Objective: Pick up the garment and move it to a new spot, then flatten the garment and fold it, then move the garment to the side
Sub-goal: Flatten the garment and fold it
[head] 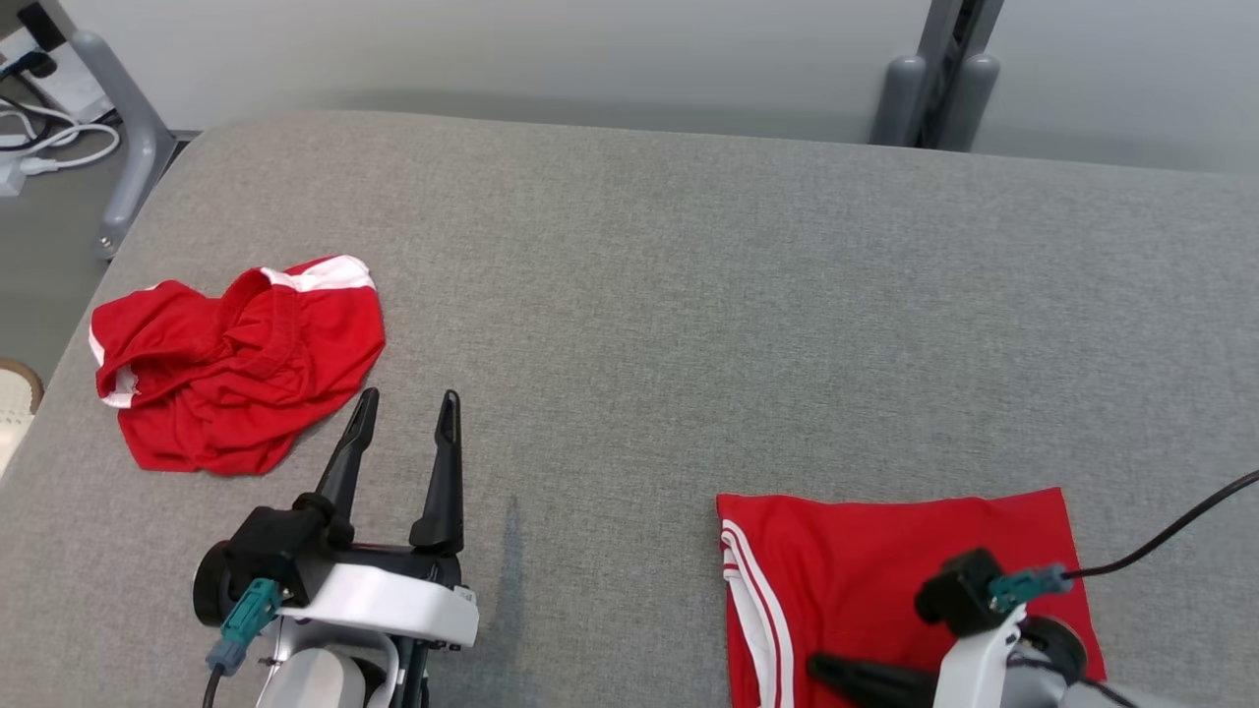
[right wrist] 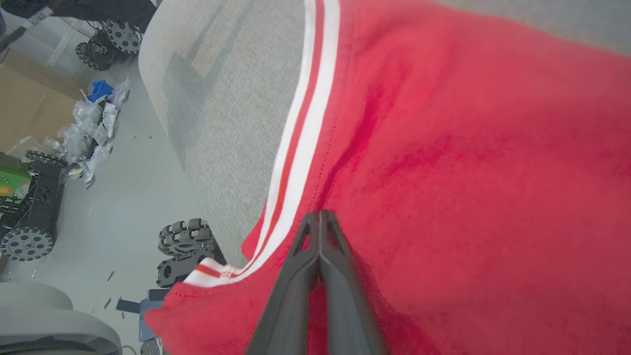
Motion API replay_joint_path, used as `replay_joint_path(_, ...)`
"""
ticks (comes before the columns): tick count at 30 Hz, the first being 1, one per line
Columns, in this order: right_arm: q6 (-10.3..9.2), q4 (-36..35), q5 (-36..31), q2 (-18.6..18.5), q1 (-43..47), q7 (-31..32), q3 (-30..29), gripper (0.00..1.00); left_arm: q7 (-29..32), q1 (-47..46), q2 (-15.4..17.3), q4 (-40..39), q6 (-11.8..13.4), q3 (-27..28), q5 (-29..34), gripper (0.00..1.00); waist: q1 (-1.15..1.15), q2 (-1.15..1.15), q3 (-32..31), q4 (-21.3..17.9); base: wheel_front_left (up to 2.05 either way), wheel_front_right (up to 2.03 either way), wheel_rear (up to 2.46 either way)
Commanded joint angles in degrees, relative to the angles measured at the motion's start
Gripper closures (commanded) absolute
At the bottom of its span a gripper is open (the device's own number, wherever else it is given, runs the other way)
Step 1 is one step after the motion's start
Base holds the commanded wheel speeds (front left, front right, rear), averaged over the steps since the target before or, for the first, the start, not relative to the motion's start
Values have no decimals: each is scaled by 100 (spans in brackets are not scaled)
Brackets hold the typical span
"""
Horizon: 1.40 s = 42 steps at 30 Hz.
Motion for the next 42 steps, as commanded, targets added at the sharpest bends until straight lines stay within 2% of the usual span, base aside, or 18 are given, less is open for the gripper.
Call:
replay_joint_path(1,1,-56,111,-47,-181,-272,-81,100,-23,96,21,-13,-18,80,60,0,0,0,-68,-87,0,0,0)
replay_joint_path(5,1,-124,190,-146,-319,-587,-248,100,-23,134,23,-26,-36,158,87,0,0,0,-154,-198,0,0,0)
replay_joint_path(9,1,-155,108,-353,-478,-1131,-668,100,-23,216,23,-42,-58,210,102,0,0,0,-272,-377,0,0,0)
replay_joint_path(13,1,187,-392,-469,-504,-1654,-1249,100,-23,237,21,-103,-81,237,98,0,0,0,-367,-585,0,0,0)
replay_joint_path(17,1,615,-1189,-312,-212,-1838,-2226,100,-23,298,23,-106,-8,277,152,0,0,0,-431,-791,0,0,0)
replay_joint_path(19,1,720,-1738,-139,-28,-1855,-3065,100,-23,315,19,-139,28,293,124,0,0,0,-430,-885,0,0,0)
replay_joint_path(23,1,581,-2985,524,784,-1843,-4801,100,-23,308,23,-174,-8,249,114,0,0,0,-382,-1026,0,0,0)
replay_joint_path(25,1,397,-3535,870,1164,-1844,-5469,100,-23,306,24,-178,1,232,125,0,0,0,-357,-1070,0,0,0)
replay_joint_path(28,1,137,-4195,1341,1663,-1843,-6096,100,-23,348,23,-183,22,194,102,0,0,0,-312,-1125,0,0,0)
replay_joint_path(32,0,-66,-4629,1793,2111,-1843,-6571,100,-23,439,24,-194,45,123,96,0,0,0,-284,-1138,0,0,0)
replay_joint_path(33,1,-111,-4737,1864,2174,-1843,-6631,91,-23,466,22,-196,57,102,93,0,0,0,-283,-1139,0,0,0)
replay_joint_path(34,1,-129,-4837,1933,2233,-1842,-6694,0,-23,479,24,-196,73,93,91,0,0,0,-276,-1141,0,0,0)
replay_joint_path(42,0,-230,-5076,2375,2510,-1843,-7072,0,-23,575,23,-178,90,-14,84,0,0,0,-256,-1106,0,0,0)
